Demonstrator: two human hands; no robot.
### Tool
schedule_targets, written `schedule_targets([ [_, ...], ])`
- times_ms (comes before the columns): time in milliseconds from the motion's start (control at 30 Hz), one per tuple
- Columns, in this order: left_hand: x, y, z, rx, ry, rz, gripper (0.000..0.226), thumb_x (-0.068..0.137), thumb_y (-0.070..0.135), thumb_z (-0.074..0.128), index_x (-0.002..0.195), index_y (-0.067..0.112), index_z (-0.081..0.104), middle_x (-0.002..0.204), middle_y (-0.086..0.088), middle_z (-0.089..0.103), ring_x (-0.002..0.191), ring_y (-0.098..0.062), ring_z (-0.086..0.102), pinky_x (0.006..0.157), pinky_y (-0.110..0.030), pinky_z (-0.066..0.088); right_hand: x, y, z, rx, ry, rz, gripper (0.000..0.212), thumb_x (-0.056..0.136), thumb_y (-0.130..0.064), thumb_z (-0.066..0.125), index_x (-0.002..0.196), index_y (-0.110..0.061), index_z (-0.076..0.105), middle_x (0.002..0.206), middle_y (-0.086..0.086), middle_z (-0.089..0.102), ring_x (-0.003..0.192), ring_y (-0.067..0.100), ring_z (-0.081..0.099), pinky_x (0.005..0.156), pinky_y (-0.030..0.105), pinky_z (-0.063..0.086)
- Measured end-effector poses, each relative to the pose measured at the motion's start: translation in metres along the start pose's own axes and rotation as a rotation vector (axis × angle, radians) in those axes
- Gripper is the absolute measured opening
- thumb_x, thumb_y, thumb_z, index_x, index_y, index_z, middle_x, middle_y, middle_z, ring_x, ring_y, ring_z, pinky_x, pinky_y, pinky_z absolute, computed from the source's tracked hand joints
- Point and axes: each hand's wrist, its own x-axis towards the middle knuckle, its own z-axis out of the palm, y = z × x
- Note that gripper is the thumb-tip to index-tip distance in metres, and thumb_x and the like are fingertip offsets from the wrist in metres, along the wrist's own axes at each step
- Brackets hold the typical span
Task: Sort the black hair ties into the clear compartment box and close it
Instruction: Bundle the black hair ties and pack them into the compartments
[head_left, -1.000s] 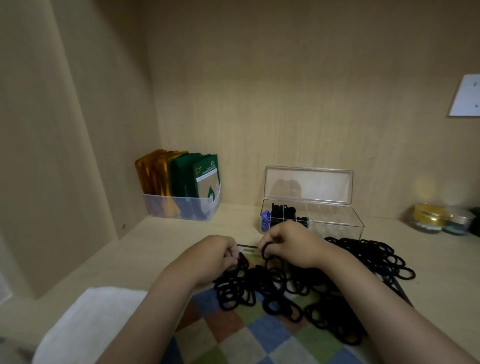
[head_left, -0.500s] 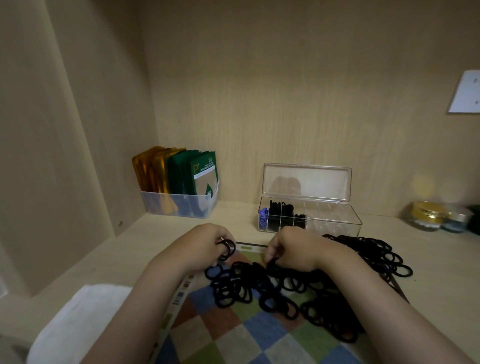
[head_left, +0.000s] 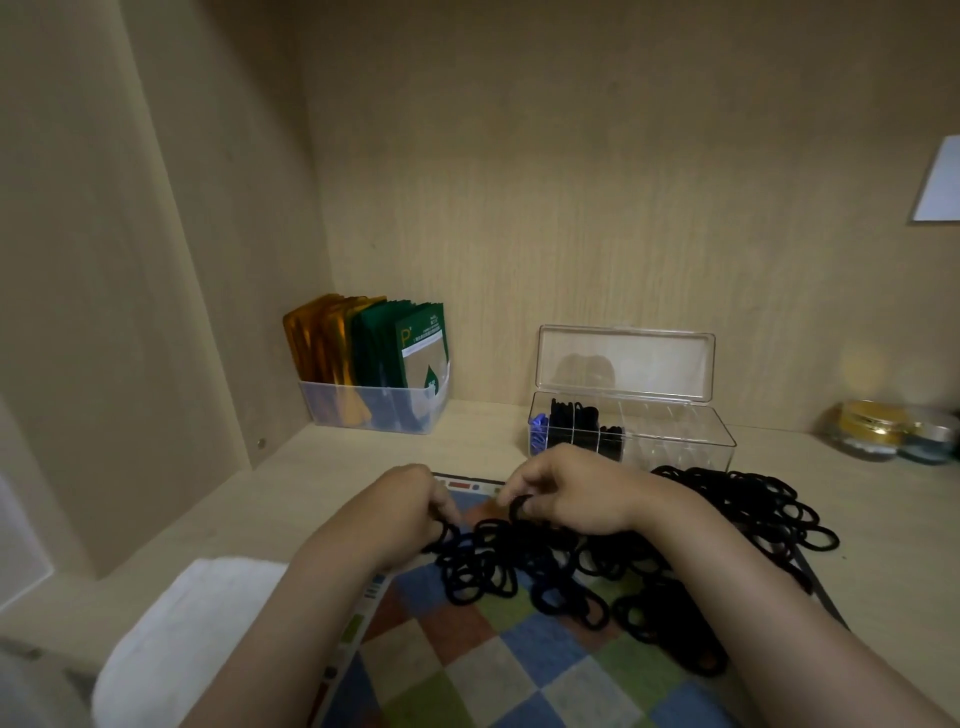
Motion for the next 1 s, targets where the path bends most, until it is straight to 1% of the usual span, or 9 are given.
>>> schedule_targets([
  [133,-0.004,0.000,0.001,-0.064,0.045,-0.049,0.018,0.088,0.011,0.062,0.081,0.027,0.068,0.086,0.011,0.066,0.081,-0.008,0.062,0.074,-0.021,0.050,0.001,-0.003,0.007,-0.184,-0.031,0.005,0.026,0.091,-0.024,0.068,0.116,-0.031,0.073,0.102,-0.020,0.066,0.087,-0.006,0.058,0.075,0.005,0.040],
  [267,-0.010,-0.004,-0.009,-0.306,0.057,-0.058,0.010,0.091,0.018,0.063,0.088,0.028,0.065,0.086,-0.001,0.070,0.079,-0.017,0.067,0.074,-0.032,0.055,0.000,-0.005,0.008,-0.246,-0.033,0.066,0.027,0.087,-0.030,0.071,0.114,-0.027,0.073,0.109,-0.008,0.070,0.096,0.011,0.063,0.079,0.021,0.047],
  [400,-0.013,0.001,-0.010,-0.328,-0.087,-0.003,0.015,0.089,0.014,0.066,0.090,0.026,0.075,0.084,0.003,0.074,0.080,-0.012,0.071,0.077,-0.029,0.059,0.003,-0.005,0.008,-0.250,-0.012,0.087,0.004,0.084,-0.027,0.075,0.085,-0.030,0.073,0.086,-0.011,0.068,0.081,0.007,0.062,0.064,0.017,0.044],
  [433,-0.012,0.002,-0.009,-0.302,-0.087,-0.002,0.017,0.090,0.013,0.066,0.089,0.026,0.076,0.084,0.005,0.075,0.080,-0.010,0.071,0.077,-0.028,0.059,0.004,-0.004,0.008,-0.244,-0.004,0.084,0.007,0.084,-0.026,0.075,0.081,-0.031,0.071,0.085,-0.011,0.067,0.080,0.006,0.062,0.063,0.017,0.043],
  [600,-0.008,0.002,-0.007,-0.343,-0.003,-0.027,0.022,0.090,0.010,0.064,0.092,0.025,0.081,0.090,0.008,0.077,0.084,-0.006,0.071,0.083,-0.028,0.059,0.002,0.005,0.003,-0.132,0.053,0.062,0.007,0.085,-0.024,0.073,0.087,-0.030,0.073,0.090,-0.010,0.072,0.084,0.006,0.068,0.080,0.025,0.055],
  [733,-0.006,-0.001,-0.020,-0.336,0.189,-0.062,0.021,0.090,0.011,0.066,0.098,0.025,0.079,0.098,0.007,0.075,0.091,-0.004,0.067,0.088,-0.024,0.055,0.000,0.007,-0.005,0.076,0.207,0.037,0.019,0.087,-0.011,0.072,0.086,-0.030,0.076,0.083,-0.006,0.075,0.073,0.002,0.069,0.071,0.016,0.054],
  [867,-0.007,0.001,-0.031,-0.270,0.140,-0.035,0.029,0.092,0.008,0.061,0.108,0.027,0.076,0.110,0.012,0.070,0.103,-0.004,0.063,0.095,-0.021,0.049,-0.002,0.005,-0.008,0.264,0.246,0.047,0.021,0.093,-0.007,0.065,0.087,-0.023,0.077,0.082,-0.007,0.077,0.076,0.012,0.073,0.067,0.020,0.056],
  [933,-0.006,0.004,-0.032,-0.321,0.120,-0.006,0.028,0.092,0.008,0.062,0.108,0.027,0.076,0.108,0.013,0.071,0.100,-0.002,0.064,0.089,-0.016,0.049,-0.001,0.004,-0.006,0.281,0.218,0.067,0.017,0.093,-0.009,0.065,0.088,-0.020,0.077,0.081,-0.002,0.076,0.069,0.014,0.071,0.060,0.022,0.055],
  [1000,-0.007,0.007,-0.028,-0.369,0.053,0.016,0.027,0.090,0.009,0.066,0.106,0.027,0.077,0.102,0.012,0.073,0.092,0.000,0.067,0.080,-0.011,0.051,0.001,0.002,-0.002,0.230,0.152,0.070,0.018,0.092,-0.010,0.064,0.091,-0.021,0.077,0.083,0.003,0.077,0.072,0.016,0.072,0.065,0.030,0.059],
])
